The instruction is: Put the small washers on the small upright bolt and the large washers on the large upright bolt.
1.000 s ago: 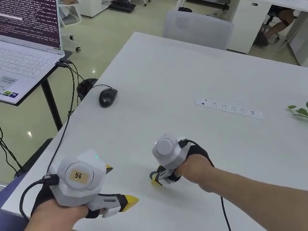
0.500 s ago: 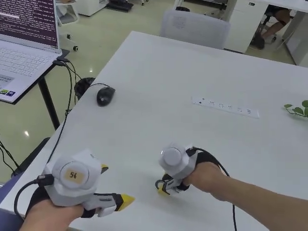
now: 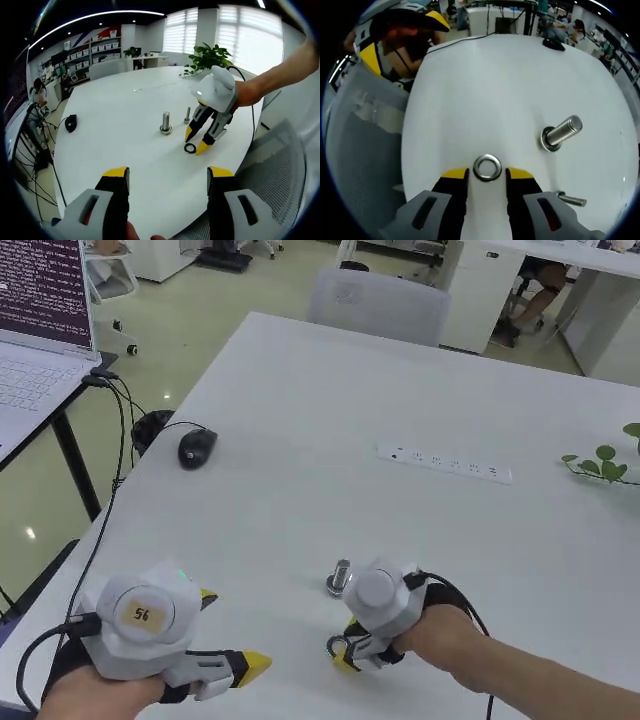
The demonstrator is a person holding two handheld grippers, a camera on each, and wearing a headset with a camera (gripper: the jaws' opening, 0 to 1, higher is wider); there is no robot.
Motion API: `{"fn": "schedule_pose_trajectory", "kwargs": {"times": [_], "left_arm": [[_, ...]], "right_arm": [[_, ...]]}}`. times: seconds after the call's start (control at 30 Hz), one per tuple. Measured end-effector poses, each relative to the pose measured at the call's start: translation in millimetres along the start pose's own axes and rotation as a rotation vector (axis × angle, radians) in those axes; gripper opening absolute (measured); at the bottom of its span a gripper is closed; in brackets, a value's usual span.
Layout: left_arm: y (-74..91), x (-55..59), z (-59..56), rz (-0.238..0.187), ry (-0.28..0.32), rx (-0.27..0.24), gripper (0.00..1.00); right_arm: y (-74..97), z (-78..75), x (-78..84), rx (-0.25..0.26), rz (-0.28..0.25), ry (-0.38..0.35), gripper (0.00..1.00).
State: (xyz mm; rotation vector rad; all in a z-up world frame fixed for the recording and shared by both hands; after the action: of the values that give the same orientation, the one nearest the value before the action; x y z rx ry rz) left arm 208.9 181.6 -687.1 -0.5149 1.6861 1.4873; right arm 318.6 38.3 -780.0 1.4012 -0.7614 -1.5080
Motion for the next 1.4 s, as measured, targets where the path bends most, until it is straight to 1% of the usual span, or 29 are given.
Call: {"fn": "schedule_pose_trajectory", "kwargs": {"times": [0.07, 0.13, 0.17, 0.2, 0.23, 0.3, 0.33, 0.4, 0.5, 0.67, 0.77, 0.9, 0.93, 0.97, 1.0, 1.03, 1.17, 1.3, 1.37, 1.4], "left_arm": [[1.3, -0.8, -1.0, -0.002, 0.001, 0.001, 0.62], [1.9, -0.6, -1.1, -0.003, 0.000, -0.001, 0.62], [2.0, -0.1, -1.0, -0.004, 0.002, -0.002, 0.62], [2.2, 0.3, -0.9, -0.004, 0.005, -0.003, 0.62], [2.5, 0.5, -0.9, -0.004, 0.006, -0.004, 0.62], [2.8, 1.4, -0.7, -0.004, 0.006, -0.006, 0.62], [3.4, 1.5, -0.4, -0.005, 0.008, -0.007, 0.62], [4.4, 1.5, 1.0, -0.005, 0.012, -0.013, 0.62], [5.3, 0.5, 4.4, -0.010, 0.019, -0.022, 0.62], [6.9, -1.1, 8.5, -0.013, 0.021, -0.032, 0.62], [7.1, -0.8, 10.5, -0.013, 0.024, -0.037, 0.62], [6.8, 0.1, 11.5, -0.010, 0.022, -0.037, 0.62], [6.6, 0.3, 11.6, -0.010, 0.023, -0.037, 0.62], [6.6, 0.4, 11.6, -0.010, 0.024, -0.037, 0.62], [6.4, 0.8, 11.8, -0.008, 0.024, -0.038, 0.62], [6.5, 1.1, 11.9, -0.007, 0.023, -0.038, 0.62], [6.6, 1.9, 11.4, -0.005, 0.024, -0.038, 0.62], [5.3, 1.4, 10.8, -0.005, 0.021, -0.035, 0.62], [5.0, 0.5, 10.4, -0.006, 0.022, -0.034, 0.62], [4.8, 0.2, 10.2, -0.006, 0.022, -0.034, 0.62]], "right_arm": [[2.7, -1.1, -3.1, -0.022, -0.006, 0.043, 0.31], [5.5, 0.3, -8.3, -0.060, -0.021, 0.093, 0.31], [5.9, 0.6, -8.9, -0.078, -0.006, 0.138, 0.31], [5.3, -1.0, -8.0, -0.080, 0.016, 0.175, 0.31], [5.3, -2.0, -5.9, -0.080, 0.064, 0.235, 0.31], [5.6, -2.3, -4.6, -0.087, 0.113, 0.305, 0.31], [5.3, -1.9, -5.8, -0.098, 0.124, 0.343, 0.31], [5.8, -1.3, -7.7, -0.119, 0.139, 0.387, 0.31], [5.6, -4.5, -9.6, -0.114, 0.148, 0.407, 0.31], [4.1, -3.4, -13.5, -0.145, 0.145, 0.434, 0.31], [1.8, -2.8, -12.2, -0.157, 0.169, 0.468, 0.30], [-2.3, -1.6, -10.5, -0.172, 0.186, 0.488, 0.30], [-3.3, -1.2, -9.7, -0.175, 0.194, 0.498, 0.30], [-4.8, -1.5, -7.4, -0.174, 0.214, 0.521, 0.30], [-4.4, 0.3, -10.1, -0.186, 0.192, 0.519, 0.28], [-3.8, 0.0, -9.6, -0.183, 0.203, 0.522, 0.28], [-3.7, 0.8, -9.5, -0.191, 0.205, 0.538, 0.28], [-4.0, -0.2, -9.7, -0.199, 0.202, 0.536, 0.28], [-4.1, -1.3, -10.1, -0.192, 0.198, 0.535, 0.25], [-4.1, -1.2, -10.0, -0.194, 0.193, 0.518, 0.25]]}}
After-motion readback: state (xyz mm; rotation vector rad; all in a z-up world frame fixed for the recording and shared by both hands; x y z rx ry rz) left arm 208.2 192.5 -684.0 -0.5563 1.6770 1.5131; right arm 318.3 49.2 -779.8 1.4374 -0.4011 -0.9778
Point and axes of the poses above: the centre of the closed fingertips' face, and the gripper's own axes: y roughly backward along the fingers, z roughly to its left, x roughly out of its underside, the point moved 5 cm from there along y, roughly backward along the fingers, and after that the axes turned 9 degrees about -x, right-handed, at the moved point
